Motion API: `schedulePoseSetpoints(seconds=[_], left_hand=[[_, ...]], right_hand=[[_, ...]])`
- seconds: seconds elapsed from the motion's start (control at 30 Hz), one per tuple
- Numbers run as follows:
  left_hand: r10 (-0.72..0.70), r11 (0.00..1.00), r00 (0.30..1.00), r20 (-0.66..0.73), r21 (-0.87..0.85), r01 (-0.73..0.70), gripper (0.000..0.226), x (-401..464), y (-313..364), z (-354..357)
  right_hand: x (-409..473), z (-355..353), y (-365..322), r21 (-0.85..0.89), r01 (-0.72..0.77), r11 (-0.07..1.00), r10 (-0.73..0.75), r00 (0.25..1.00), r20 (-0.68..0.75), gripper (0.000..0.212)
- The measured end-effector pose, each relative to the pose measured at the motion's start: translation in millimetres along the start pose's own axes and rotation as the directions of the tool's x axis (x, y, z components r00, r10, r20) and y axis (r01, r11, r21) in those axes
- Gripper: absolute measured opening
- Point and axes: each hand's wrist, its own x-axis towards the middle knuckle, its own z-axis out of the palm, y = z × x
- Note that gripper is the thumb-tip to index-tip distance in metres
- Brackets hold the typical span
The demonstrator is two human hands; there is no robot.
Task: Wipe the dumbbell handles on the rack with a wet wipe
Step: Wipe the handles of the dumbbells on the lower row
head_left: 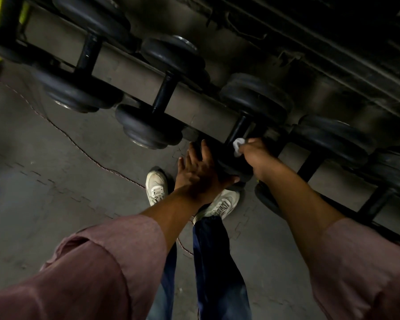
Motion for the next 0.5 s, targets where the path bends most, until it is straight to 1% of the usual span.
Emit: schedulePoseSetpoints(seconds=[0.07,0.1,0.17,0.2,0.23,0.27,0.33,0.43,0.5], left_hand=[[0.004,1.000,1.000,0.004,0.005,-0.004,0.125,-2,1,-2],[0.006,1.000,1.000,0.001,0.002,-0.006,0.125,-2,1,-2],[0.012,1.000,1.000,-0.010,-0.008,-0.012,0.125,-2,0,-1],[0.012,1.000,1.000,-0.011,-0.011,-0.012,0.125,-2,0,-1],[0.012,1.000,1.000,-0.012,-0.012,-0.012,0.125,-2,-1,-1],[0.013,1.000,1.000,-0.013,-0.013,-0.013,0.125,-2,-1,0],[0.016,1.000,1.000,-0.018,-0.018,-0.016,0.125,-2,-2,1],[0.019,1.000,1.000,-0.023,-0.010,-0.020,0.124,-3,-1,2],[0.017,1.000,1.000,-0.023,-0.012,-0.018,0.124,-2,-1,3]], right_hand=[[5,-4,-3,0.238,-0.016,0.971,0.007,0.999,0.040,0.030],[5,-6,-5,0.370,-0.005,0.929,-0.006,1.000,0.029,0.033],[7,-8,-9,0.648,0.027,0.761,-0.010,1.000,-0.029,0.038],[10,-6,-10,0.747,0.039,0.664,-0.012,0.999,-0.041,0.039],[9,-6,-11,0.787,0.036,0.616,-0.006,0.999,-0.041,0.040],[9,-6,-10,0.807,0.021,0.590,-0.002,1.000,-0.025,0.042],[8,-5,-5,0.753,-0.043,0.656,0.048,0.999,0.015,0.045],[3,-6,1,0.546,-0.158,0.823,0.116,0.987,0.111,0.042],[2,-8,2,0.398,-0.169,0.902,0.134,0.984,0.115,0.043]])
